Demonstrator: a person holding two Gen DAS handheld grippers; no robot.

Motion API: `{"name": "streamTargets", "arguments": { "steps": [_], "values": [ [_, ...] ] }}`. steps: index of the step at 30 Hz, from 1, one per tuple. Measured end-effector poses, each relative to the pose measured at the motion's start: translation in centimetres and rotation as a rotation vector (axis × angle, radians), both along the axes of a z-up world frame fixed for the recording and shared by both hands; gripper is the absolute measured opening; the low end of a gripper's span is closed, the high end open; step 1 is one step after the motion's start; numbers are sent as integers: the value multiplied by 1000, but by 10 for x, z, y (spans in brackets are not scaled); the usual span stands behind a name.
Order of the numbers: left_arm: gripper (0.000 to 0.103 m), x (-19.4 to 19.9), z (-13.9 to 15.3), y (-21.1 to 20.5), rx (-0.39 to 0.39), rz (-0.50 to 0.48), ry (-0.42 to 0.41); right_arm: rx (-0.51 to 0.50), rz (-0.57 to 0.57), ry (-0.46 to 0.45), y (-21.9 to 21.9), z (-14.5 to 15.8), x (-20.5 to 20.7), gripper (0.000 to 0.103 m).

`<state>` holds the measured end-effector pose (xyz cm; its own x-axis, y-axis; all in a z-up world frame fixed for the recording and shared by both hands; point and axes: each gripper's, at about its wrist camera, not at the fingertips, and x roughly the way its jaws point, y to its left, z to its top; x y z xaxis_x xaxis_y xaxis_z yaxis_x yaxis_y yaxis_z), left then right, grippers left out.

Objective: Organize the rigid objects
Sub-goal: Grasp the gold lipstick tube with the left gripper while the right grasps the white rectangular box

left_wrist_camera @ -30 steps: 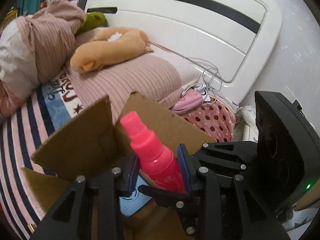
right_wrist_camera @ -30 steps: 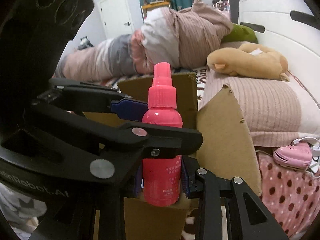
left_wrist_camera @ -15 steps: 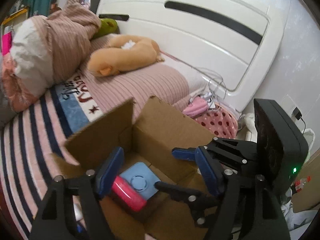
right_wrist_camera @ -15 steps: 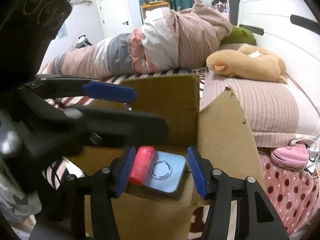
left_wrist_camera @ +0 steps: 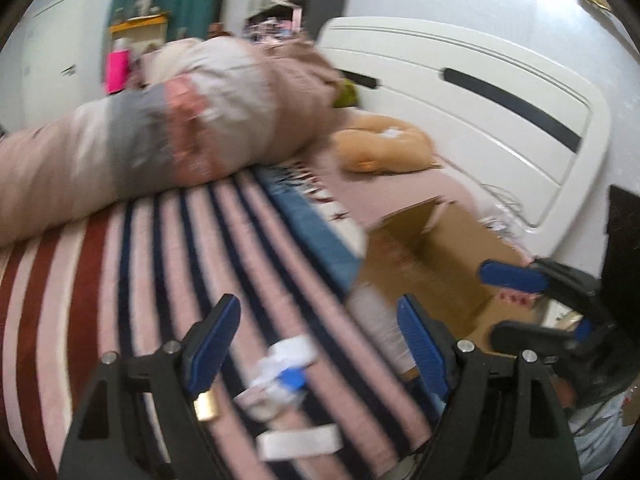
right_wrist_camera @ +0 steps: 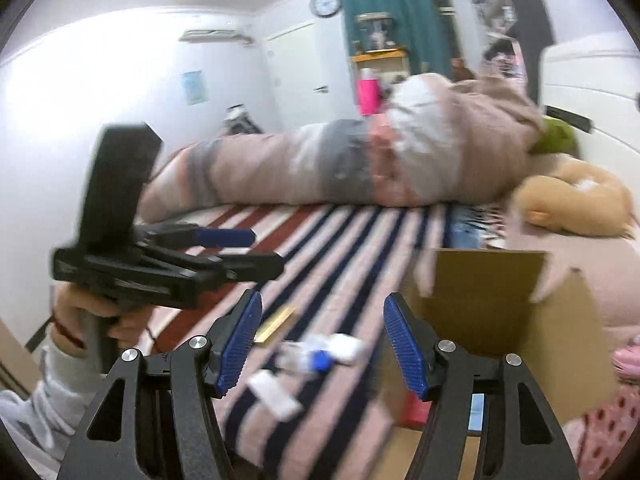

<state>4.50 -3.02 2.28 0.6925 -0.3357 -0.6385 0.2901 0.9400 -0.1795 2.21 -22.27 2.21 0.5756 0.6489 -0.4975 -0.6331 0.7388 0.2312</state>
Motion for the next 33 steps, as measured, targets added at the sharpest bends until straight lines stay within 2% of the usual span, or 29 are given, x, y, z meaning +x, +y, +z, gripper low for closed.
{"name": "streamTargets", "arguments": {
  "steps": [4,7,8,11,13,16,18,19,22,24,26,27,28,29,31,33],
  "values": [
    [78,-14,-39,48,1,70,43,25,93,73,47,-17,-9,61],
    [78,-18,-70,73,-4,100,89,39,119,125,71,-40,-15,70],
    [78,-18,-82,79,0,109,106,28,123,128,76,-46,-16,70],
    [78,-14,-111,90,13,120,149,-31,153,177,97,-81,-15,70],
    [78,-11,-127,95,9,123,171,-53,165,254,104,-115,-6,70],
    [78,0,-154,97,-1,132,203,-159,150,264,111,-147,2,70],
    [78,9,-168,95,-16,128,208,-211,164,259,114,-157,6,67],
    [78,13,-174,95,-30,126,205,-230,191,266,116,-163,8,63],
    [78,26,-188,93,-65,135,208,-289,268,274,123,-172,10,61],
    [77,32,-193,89,-55,140,191,-342,305,262,130,-178,9,56],
    [66,34,-193,85,-18,151,177,-374,322,254,138,-181,10,50],
    [55,35,-194,84,8,167,177,-382,326,246,141,-183,10,48],
    [44,37,-195,84,28,182,178,-381,325,235,144,-183,9,42],
    [40,39,-195,86,37,191,178,-377,319,235,143,-183,7,36],
    [15,35,-193,91,18,185,178,-366,291,245,143,-181,6,32],
    [15,30,-190,92,35,179,190,-364,258,247,139,-179,4,32]
  ]
}}
